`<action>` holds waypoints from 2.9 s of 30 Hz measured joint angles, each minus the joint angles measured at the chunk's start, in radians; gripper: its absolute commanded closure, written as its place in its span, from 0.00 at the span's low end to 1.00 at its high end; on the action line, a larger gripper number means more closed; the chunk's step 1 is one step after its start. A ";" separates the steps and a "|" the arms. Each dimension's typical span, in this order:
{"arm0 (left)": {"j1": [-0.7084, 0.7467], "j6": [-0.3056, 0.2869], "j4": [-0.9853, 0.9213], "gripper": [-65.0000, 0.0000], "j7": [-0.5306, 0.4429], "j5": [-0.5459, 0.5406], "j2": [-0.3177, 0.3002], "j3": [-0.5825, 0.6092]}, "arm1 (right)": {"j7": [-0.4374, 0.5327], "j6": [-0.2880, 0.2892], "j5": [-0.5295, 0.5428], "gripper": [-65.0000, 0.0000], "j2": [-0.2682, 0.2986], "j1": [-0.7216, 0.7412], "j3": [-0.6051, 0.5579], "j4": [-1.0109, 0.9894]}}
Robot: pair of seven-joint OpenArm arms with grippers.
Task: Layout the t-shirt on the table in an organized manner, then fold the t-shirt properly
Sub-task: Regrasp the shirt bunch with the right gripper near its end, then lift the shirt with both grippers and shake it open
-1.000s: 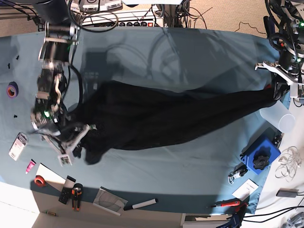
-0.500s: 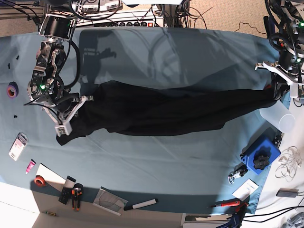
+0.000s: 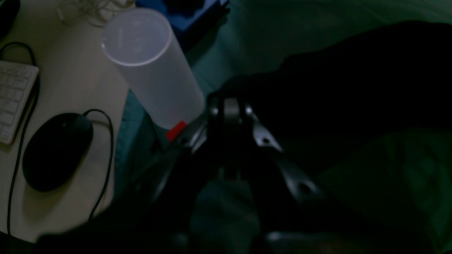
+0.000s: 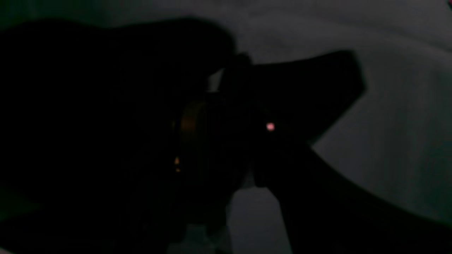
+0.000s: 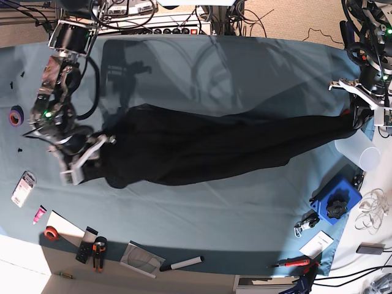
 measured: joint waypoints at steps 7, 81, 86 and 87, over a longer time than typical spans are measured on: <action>0.000 0.000 0.000 1.00 0.000 0.000 0.000 0.000 | 0.097 -0.059 -0.081 0.67 -0.018 0.026 -0.002 -0.051; -0.558 0.016 -0.399 1.00 -0.173 0.195 0.002 0.370 | 0.004 0.096 0.114 1.00 0.109 0.336 0.266 -0.056; -0.787 0.005 -0.557 1.00 -0.167 0.198 -0.022 0.369 | 0.122 0.078 0.045 1.00 0.129 0.554 0.138 -0.234; -0.830 0.005 -0.583 1.00 -0.168 0.199 -0.028 0.369 | 0.140 0.075 0.029 1.00 0.132 0.604 0.122 -0.277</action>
